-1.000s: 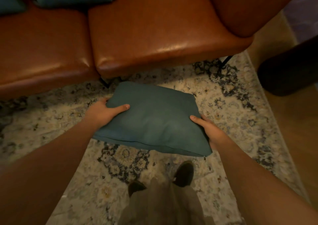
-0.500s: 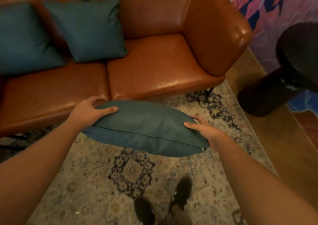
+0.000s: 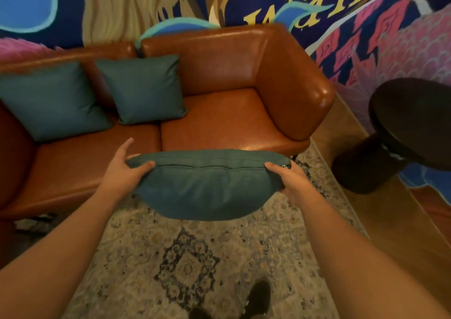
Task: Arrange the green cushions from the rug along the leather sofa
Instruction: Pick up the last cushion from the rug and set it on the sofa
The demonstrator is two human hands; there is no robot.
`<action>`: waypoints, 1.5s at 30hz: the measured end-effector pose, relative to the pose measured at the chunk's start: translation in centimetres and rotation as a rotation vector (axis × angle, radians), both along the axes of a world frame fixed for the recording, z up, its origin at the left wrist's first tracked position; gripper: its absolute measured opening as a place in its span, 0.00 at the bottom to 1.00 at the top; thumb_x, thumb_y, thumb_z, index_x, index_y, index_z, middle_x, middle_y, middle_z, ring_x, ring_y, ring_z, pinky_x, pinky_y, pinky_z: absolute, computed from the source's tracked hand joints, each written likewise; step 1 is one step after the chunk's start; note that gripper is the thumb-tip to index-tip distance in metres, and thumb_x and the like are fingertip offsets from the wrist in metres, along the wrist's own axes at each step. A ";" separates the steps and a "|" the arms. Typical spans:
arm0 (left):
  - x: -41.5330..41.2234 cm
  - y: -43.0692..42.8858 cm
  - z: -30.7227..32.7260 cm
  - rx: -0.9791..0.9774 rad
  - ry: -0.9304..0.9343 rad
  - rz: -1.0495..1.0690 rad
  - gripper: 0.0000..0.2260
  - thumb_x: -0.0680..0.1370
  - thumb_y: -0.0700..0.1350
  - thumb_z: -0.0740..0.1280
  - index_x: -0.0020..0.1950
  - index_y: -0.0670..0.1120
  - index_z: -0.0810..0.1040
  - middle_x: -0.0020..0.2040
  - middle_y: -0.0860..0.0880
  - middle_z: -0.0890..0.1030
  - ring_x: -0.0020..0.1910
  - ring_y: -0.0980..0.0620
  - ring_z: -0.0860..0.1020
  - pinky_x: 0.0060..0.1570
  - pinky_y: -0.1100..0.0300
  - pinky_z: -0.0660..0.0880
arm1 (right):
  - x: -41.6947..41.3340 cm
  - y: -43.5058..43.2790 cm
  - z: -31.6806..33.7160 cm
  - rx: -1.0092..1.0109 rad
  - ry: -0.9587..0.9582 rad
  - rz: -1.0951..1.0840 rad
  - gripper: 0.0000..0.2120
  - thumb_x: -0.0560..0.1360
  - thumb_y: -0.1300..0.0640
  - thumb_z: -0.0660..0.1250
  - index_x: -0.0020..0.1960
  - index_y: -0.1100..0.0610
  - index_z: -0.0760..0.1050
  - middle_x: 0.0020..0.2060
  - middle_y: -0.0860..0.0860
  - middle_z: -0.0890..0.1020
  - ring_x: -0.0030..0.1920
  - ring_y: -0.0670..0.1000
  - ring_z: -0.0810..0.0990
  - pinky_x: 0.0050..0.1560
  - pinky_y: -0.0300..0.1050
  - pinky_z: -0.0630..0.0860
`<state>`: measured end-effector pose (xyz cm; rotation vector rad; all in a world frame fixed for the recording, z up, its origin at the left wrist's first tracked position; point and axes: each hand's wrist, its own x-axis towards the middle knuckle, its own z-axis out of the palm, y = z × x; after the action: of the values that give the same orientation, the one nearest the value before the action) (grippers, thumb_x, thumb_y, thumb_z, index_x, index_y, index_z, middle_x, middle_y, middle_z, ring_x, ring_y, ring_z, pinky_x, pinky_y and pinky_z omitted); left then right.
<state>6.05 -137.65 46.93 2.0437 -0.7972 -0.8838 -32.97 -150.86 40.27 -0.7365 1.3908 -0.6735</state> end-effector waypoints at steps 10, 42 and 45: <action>-6.0 -6.2 4.9 0.100 -0.473 -0.376 0.35 0.70 0.56 0.82 0.75 0.55 0.75 0.61 0.46 0.73 0.66 0.41 0.74 0.70 0.50 0.68 | -4.8 -7.4 5.8 -0.349 0.152 0.021 0.39 0.69 0.51 0.84 0.74 0.53 0.69 0.63 0.49 0.81 0.64 0.52 0.80 0.64 0.50 0.79; 8.5 -42.0 2.2 -0.019 -0.498 -0.476 0.24 0.75 0.64 0.74 0.70 0.69 0.77 0.58 0.50 0.73 0.62 0.46 0.76 0.65 0.46 0.73 | 9.3 -40.0 7.8 -0.311 0.482 -0.056 0.35 0.71 0.46 0.82 0.70 0.54 0.70 0.66 0.52 0.79 0.67 0.57 0.77 0.69 0.57 0.76; 9.4 -46.0 1.9 -0.002 -0.491 -0.483 0.24 0.75 0.65 0.74 0.70 0.70 0.76 0.57 0.50 0.73 0.61 0.46 0.76 0.65 0.45 0.73 | 10.3 -43.9 7.0 -0.281 0.495 -0.074 0.37 0.69 0.44 0.83 0.71 0.53 0.71 0.66 0.53 0.80 0.68 0.58 0.78 0.69 0.60 0.76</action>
<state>15.44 -183.67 48.80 2.1297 -1.6054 -0.6212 -22.66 -194.74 47.31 -1.1330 1.7998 -0.7879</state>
